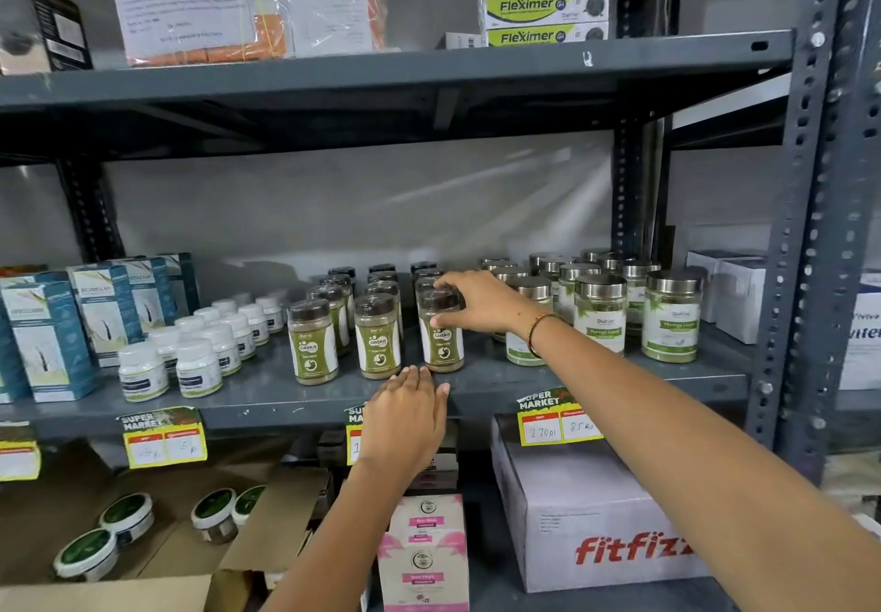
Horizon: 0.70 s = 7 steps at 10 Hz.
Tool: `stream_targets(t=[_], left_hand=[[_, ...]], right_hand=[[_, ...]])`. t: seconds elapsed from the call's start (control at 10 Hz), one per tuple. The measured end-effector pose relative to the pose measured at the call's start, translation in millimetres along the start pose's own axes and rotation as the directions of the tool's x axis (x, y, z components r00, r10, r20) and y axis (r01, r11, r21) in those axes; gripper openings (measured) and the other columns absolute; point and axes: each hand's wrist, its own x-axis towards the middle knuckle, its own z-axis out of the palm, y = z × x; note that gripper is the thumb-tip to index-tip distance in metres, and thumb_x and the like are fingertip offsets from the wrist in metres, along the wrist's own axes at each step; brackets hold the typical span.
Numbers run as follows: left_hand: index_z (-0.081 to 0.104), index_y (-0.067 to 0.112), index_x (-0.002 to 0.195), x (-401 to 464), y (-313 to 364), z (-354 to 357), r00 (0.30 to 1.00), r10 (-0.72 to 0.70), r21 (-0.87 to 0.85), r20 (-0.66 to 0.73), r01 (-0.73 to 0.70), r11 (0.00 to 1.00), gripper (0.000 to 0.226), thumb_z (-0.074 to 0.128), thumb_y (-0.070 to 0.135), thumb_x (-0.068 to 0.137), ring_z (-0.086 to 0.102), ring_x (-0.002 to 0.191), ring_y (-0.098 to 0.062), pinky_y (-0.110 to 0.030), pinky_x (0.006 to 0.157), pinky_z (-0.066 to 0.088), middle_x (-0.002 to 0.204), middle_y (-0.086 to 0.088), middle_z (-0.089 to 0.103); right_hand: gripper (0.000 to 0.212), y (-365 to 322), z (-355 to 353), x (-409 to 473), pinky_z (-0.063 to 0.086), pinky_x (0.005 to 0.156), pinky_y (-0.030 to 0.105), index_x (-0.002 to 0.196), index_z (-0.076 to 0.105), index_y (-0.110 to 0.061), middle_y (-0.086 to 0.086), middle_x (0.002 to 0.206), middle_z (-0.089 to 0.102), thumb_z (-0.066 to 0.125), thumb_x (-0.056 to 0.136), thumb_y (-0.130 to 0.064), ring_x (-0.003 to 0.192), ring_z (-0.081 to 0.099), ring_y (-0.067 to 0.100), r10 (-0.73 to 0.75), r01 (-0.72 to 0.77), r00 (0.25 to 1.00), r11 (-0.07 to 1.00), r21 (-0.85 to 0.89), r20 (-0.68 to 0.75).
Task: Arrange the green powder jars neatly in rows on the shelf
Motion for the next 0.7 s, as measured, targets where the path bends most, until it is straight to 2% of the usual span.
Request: stream_targets(t=[0.3,0.5,0.6,0.7], left_hand=[[0.043,0.008,0.137,-0.2,1.1,-0.5,1.000,0.008,0.003,-0.013,-0.008,1.000,0.060,0.017,0.045,0.098,0.043,0.131,-0.021,-0.035,0.105,0.037,0.141,-0.009,0.050],[0.046,0.009,0.135,1.5,1.1,-3.6,1.000,0.006,-0.009,0.000,-0.006,1.000,0.058,0.018,0.045,0.098,0.046,0.128,-0.021,-0.035,0.101,0.042,0.138,-0.009,0.052],[0.052,0.011,0.127,0.2,1.2,-11.6,1.000,0.008,0.002,0.021,-0.008,1.000,0.054,0.022,0.045,0.097,0.056,0.116,-0.023,-0.036,0.084,0.050,0.130,-0.007,0.058],[0.057,0.012,0.109,6.9,-0.3,-21.7,0.997,0.029,-0.046,0.068,-0.025,0.999,0.045,0.028,0.044,0.096,0.062,0.095,-0.029,-0.039,0.067,0.049,0.110,-0.007,0.065]], right_hand=[[0.073,-0.8,-3.3,-0.4,0.045,0.106,0.043,0.139,0.053,-0.015,0.007,0.141,0.057,0.076,0.078,-0.048,0.128,0.054,0.025,0.009,-0.008,1.000,1.000,0.017,-0.011],[0.081,-0.3,-2.6,-3.2,0.045,0.105,0.044,0.144,0.047,-0.017,0.010,0.143,0.056,0.074,0.078,-0.054,0.130,0.053,0.028,0.015,-0.015,1.000,1.000,0.003,-0.009],[0.086,0.0,-4.4,-8.7,0.047,0.104,0.044,0.148,0.042,-0.018,0.012,0.143,0.054,0.067,0.079,-0.062,0.129,0.053,0.028,0.017,-0.017,0.999,1.000,0.004,-0.042],[0.080,0.3,-10.1,-12.3,0.051,0.099,0.044,0.147,0.045,-0.018,0.011,0.139,0.058,0.064,0.082,-0.062,0.121,0.059,0.027,0.008,-0.006,0.992,1.000,0.018,-0.126]])
